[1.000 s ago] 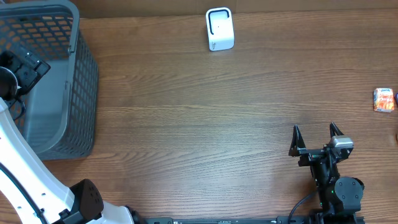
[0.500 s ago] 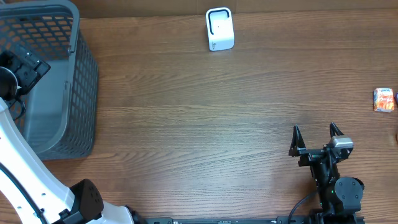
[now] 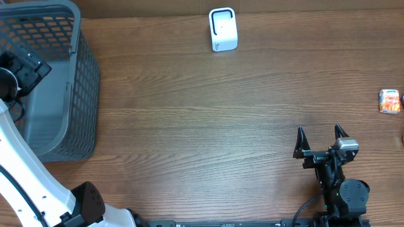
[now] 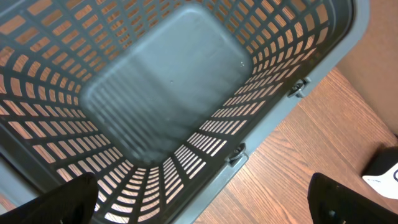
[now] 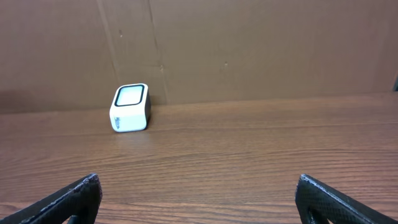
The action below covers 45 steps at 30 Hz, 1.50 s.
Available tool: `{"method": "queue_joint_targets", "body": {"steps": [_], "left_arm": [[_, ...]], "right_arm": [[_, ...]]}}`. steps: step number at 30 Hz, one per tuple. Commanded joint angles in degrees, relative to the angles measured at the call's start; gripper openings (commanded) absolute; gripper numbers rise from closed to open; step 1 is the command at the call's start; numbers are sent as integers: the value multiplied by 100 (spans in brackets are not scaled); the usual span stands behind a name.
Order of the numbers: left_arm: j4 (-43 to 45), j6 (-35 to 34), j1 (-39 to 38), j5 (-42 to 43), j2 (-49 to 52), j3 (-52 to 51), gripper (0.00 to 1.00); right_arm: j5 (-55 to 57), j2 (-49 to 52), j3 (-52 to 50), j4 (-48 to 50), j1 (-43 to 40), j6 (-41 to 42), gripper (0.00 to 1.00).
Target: Scan the item barcode
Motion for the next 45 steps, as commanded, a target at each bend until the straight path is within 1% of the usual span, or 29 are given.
{"method": "queue_joint_targets", "body": {"steps": [1,6,11,13,15,17,20,23,25,27,30,33,35,38,40,43,44,45], "left_arm": [[28,205,22,122,-398,13,100],[120,258,15,649,-916,9,100],[396,1145,-302,1200,-1491,-96,100],[682,1517,-509,1462,-1729,-297,100],[1027,1897,-763,1703,-2024,-706,100],[1327,2175,-966,1869,-2291,-1198,100],[1869,2511,-1248,2260,-2861,-2302,100],[2374,2957,-1453,2918,-3547,-3580,100],[2828,3401,-1596,3464,-4076,-4524,100],[3228,3733,-1735,3759,-4533,-5281,100],[3598,4105,-1937,3637,-5370,-6437,100],[3628,4133,-2002,3576,-6551,-7648,100],[3698,4131,-1998,3307,-6996,-8011,100],[3735,4131,-1991,3121,-7246,-8321,100],[3974,4131,-1993,3115,-7287,-8599,100],[4769,4120,-1993,3119,-7528,-9221,100],[5329,3888,-1993,3117,-7718,-9639,100],[5692,3744,-1993,3117,-7834,-9886,100]], "right_arm": [[55,-57,-59,31,-15,-20,100],[55,-57,-57,31,-15,-20,100],[55,-57,-59,31,-15,-20,100],[55,-57,-59,31,-15,-22,100],[55,-57,-57,31,-15,-22,100],[55,-57,-59,31,-15,-20,100],[55,-57,-59,31,-15,-20,100],[55,-57,-57,31,-15,-22,100],[55,-57,-59,31,-15,-20,100],[55,-57,-59,31,-15,-20,100],[55,-57,-57,31,-15,-22,100],[55,-57,-59,31,-15,-20,100],[55,-57,-59,31,-15,-22,100],[55,-57,-57,31,-15,-22,100],[55,-57,-59,31,-15,-20,100],[55,-57,-59,31,-15,-20,100],[55,-57,-59,31,-15,-20,100],[55,-57,-59,31,-15,-20,100]]}}
